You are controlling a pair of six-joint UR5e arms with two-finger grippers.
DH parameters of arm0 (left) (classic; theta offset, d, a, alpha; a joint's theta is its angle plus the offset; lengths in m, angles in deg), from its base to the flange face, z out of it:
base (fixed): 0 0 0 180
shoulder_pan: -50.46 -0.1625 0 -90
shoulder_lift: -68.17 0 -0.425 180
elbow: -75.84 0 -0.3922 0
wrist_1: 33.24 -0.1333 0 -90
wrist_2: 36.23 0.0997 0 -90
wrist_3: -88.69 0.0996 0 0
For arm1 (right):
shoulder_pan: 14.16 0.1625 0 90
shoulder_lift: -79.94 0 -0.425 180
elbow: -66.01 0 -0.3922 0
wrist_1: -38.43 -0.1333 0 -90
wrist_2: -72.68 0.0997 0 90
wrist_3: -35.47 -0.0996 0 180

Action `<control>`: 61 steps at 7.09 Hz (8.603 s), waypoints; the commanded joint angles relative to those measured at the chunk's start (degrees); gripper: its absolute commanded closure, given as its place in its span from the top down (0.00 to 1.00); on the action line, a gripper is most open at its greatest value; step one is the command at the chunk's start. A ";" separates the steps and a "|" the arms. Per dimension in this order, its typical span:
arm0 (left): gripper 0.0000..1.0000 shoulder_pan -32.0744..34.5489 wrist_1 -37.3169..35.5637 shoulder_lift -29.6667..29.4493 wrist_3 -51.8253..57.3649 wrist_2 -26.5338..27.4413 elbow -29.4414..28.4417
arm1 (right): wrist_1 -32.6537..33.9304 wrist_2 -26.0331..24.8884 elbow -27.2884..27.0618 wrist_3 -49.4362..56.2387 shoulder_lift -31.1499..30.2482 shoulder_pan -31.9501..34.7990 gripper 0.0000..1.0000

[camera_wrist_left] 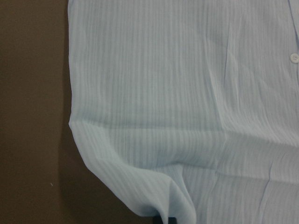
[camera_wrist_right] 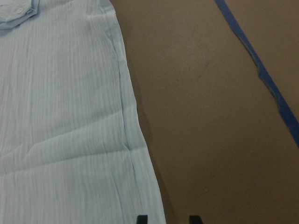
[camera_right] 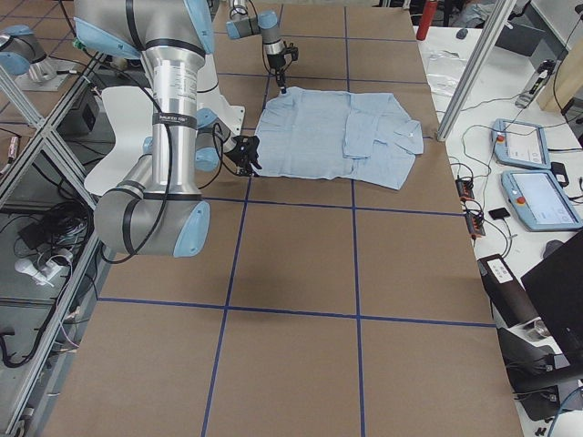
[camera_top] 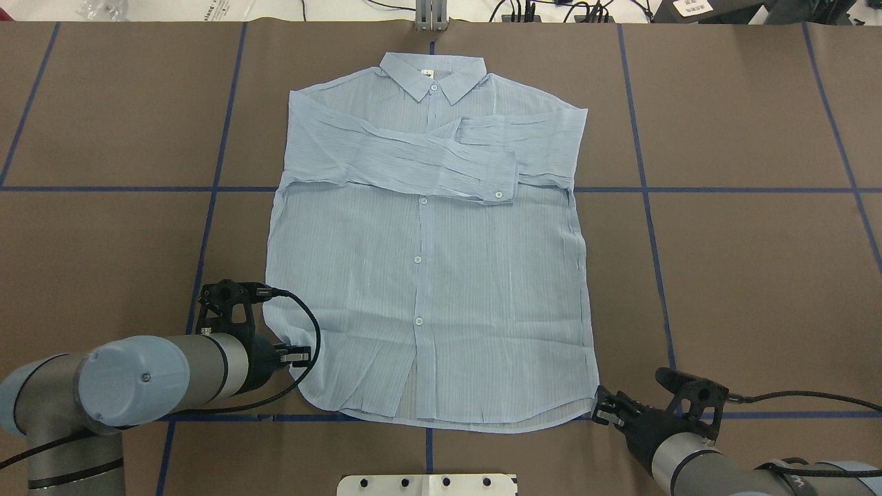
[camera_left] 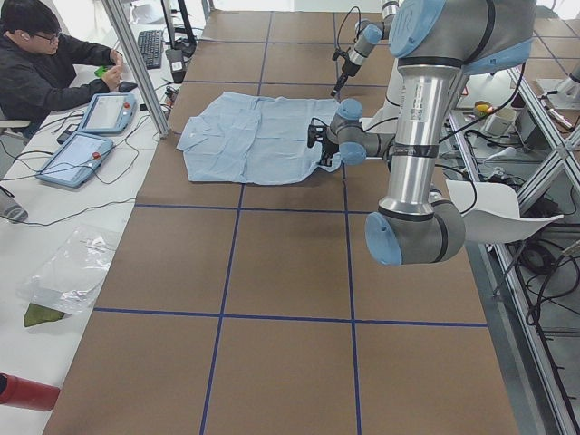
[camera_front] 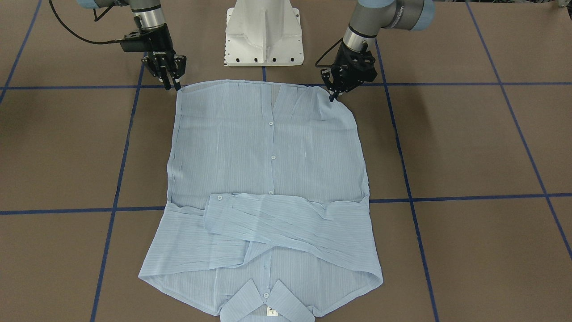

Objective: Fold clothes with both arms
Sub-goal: 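Adjust both grippers at the hem corners and grasp the hem, then lift the hem with both grippers and fold it toward the collar, then release the hem and raise both grippers above the folded shirt, then lower the left gripper to the shirt side edge nearest it and grasp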

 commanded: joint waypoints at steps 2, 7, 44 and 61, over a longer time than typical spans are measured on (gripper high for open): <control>0.00 0.16 0.00 0.07 0.00 0.01 0.43 | 0.28 -2.00 1.66 -0.01 0.67 -1.68 0.39; 0.00 0.25 0.00 0.24 0.00 0.01 0.69 | 4.49 -2.01 3.24 0.34 4.53 -1.86 0.35; 0.33 24.25 9.14 -21.12 12.83 1.77 -32.09 | 11.27 16.36 28.55 21.87 35.73 38.40 0.22; 0.00 10.27 18.55 -0.02 5.89 -5.35 -12.93 | 11.00 20.85 27.41 26.71 35.82 39.36 1.00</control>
